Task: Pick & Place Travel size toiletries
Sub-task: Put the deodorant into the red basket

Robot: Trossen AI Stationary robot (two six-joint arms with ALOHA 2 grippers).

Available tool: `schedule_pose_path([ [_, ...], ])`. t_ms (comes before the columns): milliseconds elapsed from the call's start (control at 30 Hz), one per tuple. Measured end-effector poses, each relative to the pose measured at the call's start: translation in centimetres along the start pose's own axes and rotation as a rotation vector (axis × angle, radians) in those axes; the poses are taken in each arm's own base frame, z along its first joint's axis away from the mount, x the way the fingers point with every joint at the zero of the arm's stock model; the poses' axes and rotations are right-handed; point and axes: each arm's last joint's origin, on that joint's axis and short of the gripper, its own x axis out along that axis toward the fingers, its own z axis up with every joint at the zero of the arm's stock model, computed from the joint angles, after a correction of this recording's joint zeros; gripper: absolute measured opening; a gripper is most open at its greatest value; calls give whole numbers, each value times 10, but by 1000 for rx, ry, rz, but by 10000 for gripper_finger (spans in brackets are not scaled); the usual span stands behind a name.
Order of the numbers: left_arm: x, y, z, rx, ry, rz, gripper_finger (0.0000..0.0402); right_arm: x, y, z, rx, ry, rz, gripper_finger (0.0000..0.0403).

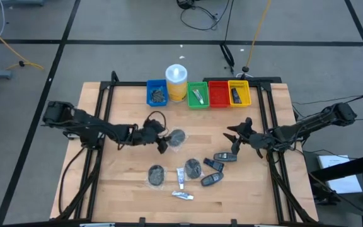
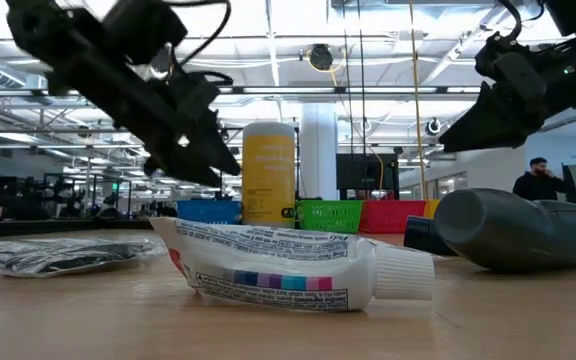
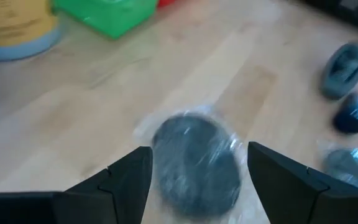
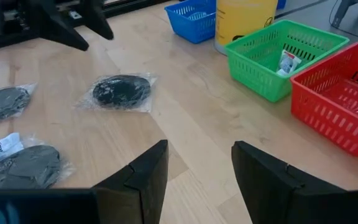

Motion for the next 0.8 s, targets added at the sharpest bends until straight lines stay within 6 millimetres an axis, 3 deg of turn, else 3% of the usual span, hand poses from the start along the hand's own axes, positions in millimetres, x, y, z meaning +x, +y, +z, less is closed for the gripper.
schedule_pose_path([
  [200,27,7,-16,86,35,-60,257,1,0,-1,1,4,-1,169],
  [400,48,-15,-16,192,13,-174,257,5,3,-5,-73,31,-2,169],
  [600,54,-41,-11,312,-17,-247,257,1,20,-13,-250,155,330,169],
  [800,51,-51,-11,370,-29,-277,257,-8,18,-24,-236,272,327,169],
])
